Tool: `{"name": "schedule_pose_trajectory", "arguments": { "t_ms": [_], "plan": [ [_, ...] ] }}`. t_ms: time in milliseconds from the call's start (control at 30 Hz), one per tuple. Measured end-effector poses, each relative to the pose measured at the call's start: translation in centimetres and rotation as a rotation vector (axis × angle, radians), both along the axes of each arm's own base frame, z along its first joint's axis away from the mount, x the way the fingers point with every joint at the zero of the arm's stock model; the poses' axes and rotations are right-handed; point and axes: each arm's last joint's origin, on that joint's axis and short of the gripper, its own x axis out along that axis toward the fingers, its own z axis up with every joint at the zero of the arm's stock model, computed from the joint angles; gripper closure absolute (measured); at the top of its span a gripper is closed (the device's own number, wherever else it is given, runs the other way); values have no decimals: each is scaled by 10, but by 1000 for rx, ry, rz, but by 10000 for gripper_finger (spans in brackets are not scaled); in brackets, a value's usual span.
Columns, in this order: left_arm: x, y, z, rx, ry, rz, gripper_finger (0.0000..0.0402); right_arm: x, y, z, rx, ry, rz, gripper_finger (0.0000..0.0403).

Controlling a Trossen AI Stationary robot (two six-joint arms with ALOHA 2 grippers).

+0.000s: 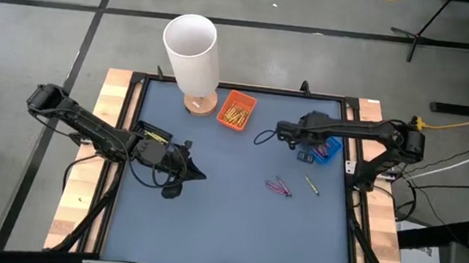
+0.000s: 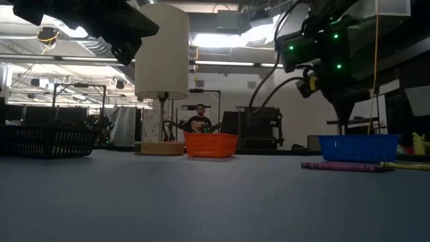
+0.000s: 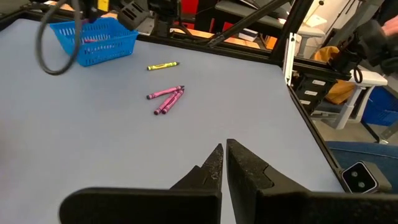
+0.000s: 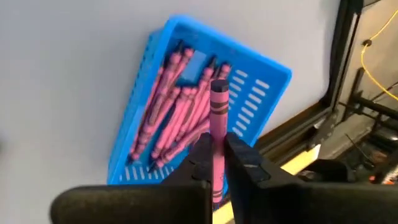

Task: Sort crayons
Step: Put the violet crayon into the blue basket

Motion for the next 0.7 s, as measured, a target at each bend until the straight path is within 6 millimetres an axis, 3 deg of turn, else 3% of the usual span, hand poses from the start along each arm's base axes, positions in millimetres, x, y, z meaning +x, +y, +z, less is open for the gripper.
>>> {"name": "schedule_pose_trajectory", "arguments": {
  "t_ms": [300, 700],
  "plan": [
    [0, 0, 0, 0, 0, 0, 395, 6, -8, -3, 131, -130, -69, 384],
    [0, 0, 0, 0, 0, 0, 395, 9, -11, -12, 87, -73, -61, 384]
  ]
}}
